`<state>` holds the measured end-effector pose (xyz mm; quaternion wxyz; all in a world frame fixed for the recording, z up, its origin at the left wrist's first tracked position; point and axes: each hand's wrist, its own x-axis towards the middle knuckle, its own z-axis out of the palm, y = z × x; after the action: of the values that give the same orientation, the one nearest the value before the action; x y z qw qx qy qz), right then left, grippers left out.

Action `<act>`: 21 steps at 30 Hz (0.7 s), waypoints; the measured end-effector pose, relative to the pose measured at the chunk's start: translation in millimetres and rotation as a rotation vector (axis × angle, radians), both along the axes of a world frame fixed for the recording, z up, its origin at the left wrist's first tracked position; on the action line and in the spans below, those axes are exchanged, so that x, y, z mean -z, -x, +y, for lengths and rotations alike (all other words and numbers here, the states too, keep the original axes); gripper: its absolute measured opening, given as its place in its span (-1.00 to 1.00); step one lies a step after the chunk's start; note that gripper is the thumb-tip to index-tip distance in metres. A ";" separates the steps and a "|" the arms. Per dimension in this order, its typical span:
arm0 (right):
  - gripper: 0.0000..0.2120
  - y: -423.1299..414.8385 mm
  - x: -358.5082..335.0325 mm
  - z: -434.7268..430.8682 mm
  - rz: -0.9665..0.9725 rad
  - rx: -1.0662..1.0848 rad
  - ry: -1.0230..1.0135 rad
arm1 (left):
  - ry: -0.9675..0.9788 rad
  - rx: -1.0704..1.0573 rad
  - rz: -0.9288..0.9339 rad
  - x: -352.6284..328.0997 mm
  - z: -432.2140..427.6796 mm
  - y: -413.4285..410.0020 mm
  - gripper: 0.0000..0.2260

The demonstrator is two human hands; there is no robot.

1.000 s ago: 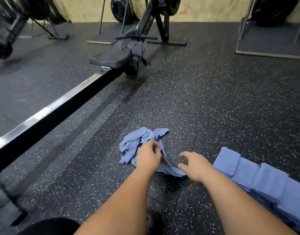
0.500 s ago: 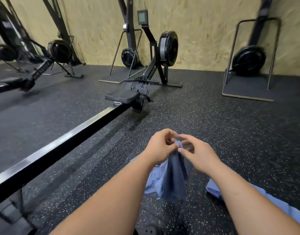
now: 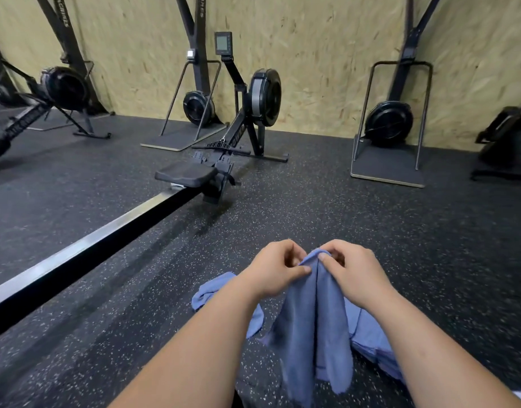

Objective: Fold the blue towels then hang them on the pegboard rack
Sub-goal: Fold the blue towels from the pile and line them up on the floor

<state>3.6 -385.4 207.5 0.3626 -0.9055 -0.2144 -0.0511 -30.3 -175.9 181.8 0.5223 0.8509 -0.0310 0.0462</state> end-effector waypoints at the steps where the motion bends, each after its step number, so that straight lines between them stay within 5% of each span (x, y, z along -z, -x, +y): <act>1: -0.90 -4.2 -1.0 -4.8 -0.010 0.041 -0.024 | -0.038 -0.009 0.020 1.6 0.0 -3.6 -0.87; 6: -0.89 -25.6 -4.5 -27.5 0.003 0.136 0.018 | -0.136 -0.044 -0.046 -5.0 1.5 -22.5 -0.86; 12: -0.79 -35.5 -1.2 -26.1 0.185 -0.101 0.004 | -0.125 0.011 -0.182 -13.7 -24.3 -40.8 -0.89; 15: -0.93 -45.5 -2.4 -21.8 0.090 -0.083 0.040 | -0.203 -0.001 -0.210 -12.7 -28.8 -49.5 -0.88; 21: -0.83 -67.2 -6.9 -33.8 -0.049 0.086 0.008 | -0.390 0.031 -0.083 -6.2 -13.2 -61.7 -0.85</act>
<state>70.8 -419.2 214.4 0.3509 -0.9139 -0.1841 -0.0882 31.4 -189.1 188.0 0.3467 0.9327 -0.0741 0.0665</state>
